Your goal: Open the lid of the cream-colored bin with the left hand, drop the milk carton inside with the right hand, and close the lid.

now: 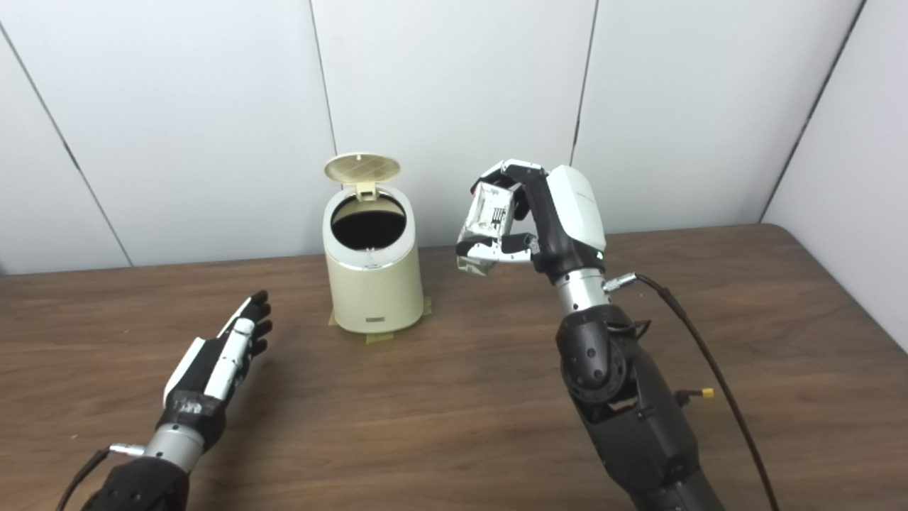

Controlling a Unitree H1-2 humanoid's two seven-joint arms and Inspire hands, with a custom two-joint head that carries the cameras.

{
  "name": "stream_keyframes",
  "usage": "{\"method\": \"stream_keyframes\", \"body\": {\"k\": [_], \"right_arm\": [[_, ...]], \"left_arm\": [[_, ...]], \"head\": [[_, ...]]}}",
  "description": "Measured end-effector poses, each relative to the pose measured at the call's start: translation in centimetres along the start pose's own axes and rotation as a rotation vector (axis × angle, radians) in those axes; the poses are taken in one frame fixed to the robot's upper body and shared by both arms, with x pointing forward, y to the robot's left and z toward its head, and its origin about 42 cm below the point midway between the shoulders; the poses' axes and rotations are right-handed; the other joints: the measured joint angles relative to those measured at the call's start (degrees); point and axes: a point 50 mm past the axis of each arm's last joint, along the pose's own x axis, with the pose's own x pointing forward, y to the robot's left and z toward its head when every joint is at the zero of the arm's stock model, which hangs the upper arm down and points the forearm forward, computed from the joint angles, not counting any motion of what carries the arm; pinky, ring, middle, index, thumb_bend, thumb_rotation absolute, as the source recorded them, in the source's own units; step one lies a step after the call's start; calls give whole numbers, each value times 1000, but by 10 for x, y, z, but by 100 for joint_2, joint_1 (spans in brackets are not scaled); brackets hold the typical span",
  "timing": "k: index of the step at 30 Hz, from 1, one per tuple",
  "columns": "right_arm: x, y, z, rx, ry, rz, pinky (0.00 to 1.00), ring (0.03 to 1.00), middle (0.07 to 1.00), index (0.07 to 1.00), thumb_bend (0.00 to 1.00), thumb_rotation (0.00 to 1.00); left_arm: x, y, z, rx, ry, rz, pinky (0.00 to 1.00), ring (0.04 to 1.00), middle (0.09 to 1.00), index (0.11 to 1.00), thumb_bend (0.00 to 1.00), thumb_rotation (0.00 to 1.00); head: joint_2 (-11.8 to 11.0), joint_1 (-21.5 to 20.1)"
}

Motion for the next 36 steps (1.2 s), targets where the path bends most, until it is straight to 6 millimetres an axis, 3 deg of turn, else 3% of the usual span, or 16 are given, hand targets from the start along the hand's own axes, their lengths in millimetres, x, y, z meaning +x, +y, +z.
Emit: {"method": "stream_keyframes", "body": {"k": [1, 13, 21, 29, 36], "right_arm": [[1, 2, 3, 9, -8, -1, 349, 379, 514, 490, 517, 0], [38, 7, 43, 84, -115, -58, 337, 376, 519, 493, 515, 0], [41, 24, 44, 107, -95, -31, 342, 378, 523, 485, 515, 0], [62, 42, 52, 134, -116, -22, 347, 384, 508, 506, 516, 0], [64, 59, 52, 152, -91, -11, 317, 386, 508, 506, 498, 0]], "left_arm": [[-1, -1, -1, -2, -1, 2, 991, 983, 990, 1000, 556, 953], [-2, -10, -7, -24, -12, 34, 1000, 1000, 1000, 1000, 559, 968], [-2, -14, -13, -3, -16, 37, 987, 982, 1000, 1000, 550, 991], [-2, -22, -13, -24, -25, 32, 977, 966, 1000, 1000, 551, 980], [-2, -22, -15, -23, -23, 36, 997, 971, 999, 1000, 539, 990]], "head": [[-44, 174], [-298, 509], [-369, 554], [-387, 589], [-387, 616]]}}
